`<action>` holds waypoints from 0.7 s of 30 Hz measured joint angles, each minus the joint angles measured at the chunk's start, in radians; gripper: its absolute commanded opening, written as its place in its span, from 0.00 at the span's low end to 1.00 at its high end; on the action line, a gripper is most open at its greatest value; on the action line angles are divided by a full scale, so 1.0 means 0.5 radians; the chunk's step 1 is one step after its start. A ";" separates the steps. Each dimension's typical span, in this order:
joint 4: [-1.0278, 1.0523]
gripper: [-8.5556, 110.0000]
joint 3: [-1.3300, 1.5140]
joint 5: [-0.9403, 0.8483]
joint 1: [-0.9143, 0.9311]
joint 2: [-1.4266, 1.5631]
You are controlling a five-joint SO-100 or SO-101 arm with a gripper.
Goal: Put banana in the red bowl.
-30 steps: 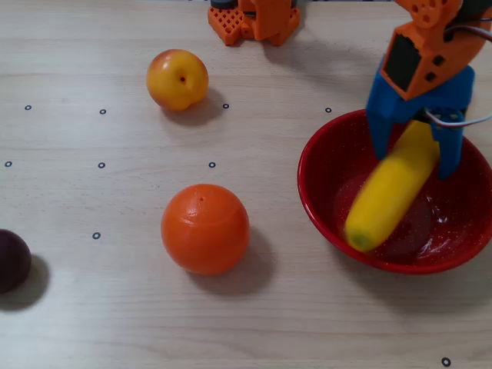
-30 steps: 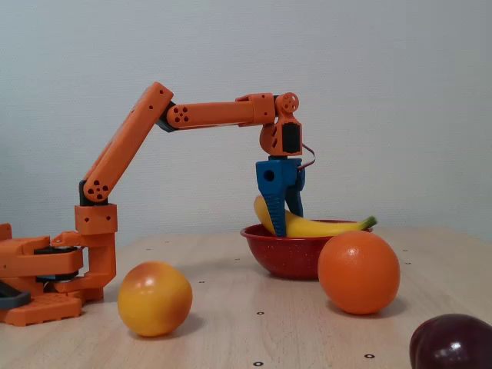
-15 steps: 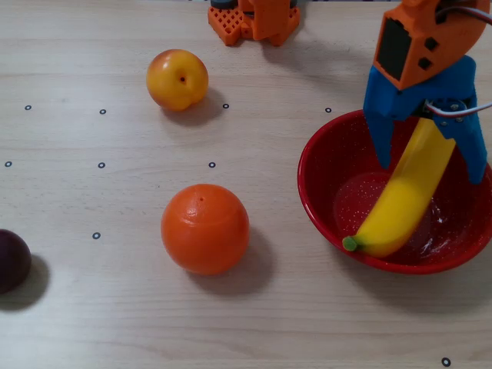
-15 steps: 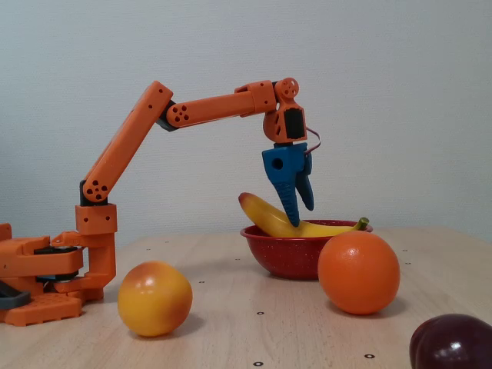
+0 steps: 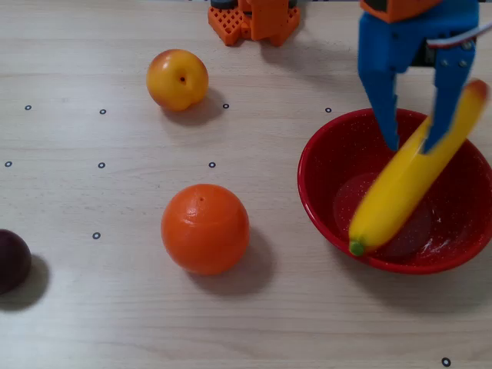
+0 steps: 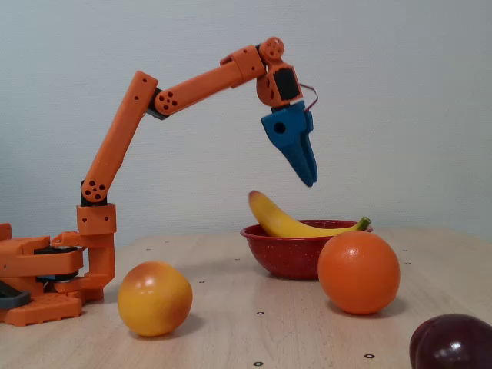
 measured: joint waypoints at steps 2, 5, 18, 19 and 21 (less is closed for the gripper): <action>0.037 0.07 0.000 0.000 0.009 0.055; 0.046 0.07 0.012 -0.012 0.049 0.147; -0.202 0.07 0.746 0.187 0.319 0.997; -0.255 0.07 0.847 0.215 0.344 1.080; -0.374 0.07 1.080 0.264 0.390 1.261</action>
